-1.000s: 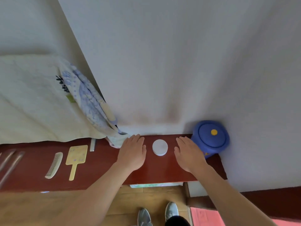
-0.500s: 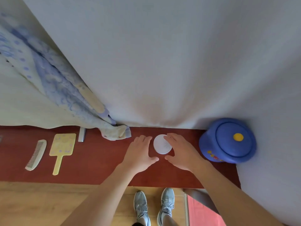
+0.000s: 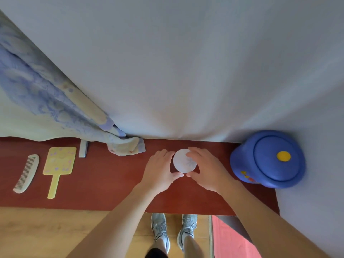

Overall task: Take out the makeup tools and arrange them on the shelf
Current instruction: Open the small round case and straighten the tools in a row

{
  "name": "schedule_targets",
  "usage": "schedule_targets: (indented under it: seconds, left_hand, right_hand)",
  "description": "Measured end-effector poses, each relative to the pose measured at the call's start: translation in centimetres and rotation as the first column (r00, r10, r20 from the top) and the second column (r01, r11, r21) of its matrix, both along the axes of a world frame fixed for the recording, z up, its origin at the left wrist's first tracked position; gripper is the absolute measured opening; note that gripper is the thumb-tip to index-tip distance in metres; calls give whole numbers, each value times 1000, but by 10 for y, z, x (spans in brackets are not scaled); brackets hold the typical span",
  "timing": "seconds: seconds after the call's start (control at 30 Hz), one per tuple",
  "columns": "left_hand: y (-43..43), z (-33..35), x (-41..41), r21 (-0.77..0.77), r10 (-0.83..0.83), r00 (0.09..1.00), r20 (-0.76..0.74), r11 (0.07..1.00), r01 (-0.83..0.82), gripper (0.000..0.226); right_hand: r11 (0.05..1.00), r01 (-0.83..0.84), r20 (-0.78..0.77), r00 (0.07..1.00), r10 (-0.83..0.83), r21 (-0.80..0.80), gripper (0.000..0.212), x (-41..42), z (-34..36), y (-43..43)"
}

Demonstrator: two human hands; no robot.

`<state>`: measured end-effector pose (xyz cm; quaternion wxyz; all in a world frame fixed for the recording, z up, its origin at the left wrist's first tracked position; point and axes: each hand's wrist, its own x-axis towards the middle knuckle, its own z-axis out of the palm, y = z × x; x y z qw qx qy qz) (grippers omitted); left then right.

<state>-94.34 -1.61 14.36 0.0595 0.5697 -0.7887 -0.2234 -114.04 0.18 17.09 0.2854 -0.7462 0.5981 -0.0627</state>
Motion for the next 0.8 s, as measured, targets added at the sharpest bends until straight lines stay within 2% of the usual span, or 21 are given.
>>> schedule_targets:
  seconds: [0.47,0.8]
  left_hand:
    - [1,-1,-2,-1,48,997,-59,999,-48,63]
    - [2,-1,-2,16,38,997,-64,999,-37,65]
  right_hand:
    - [999,-15,27,1000,16,-31,61,-2,-1,1]
    - [988,120,164,977,-135,98,50,-9,-4,-11]
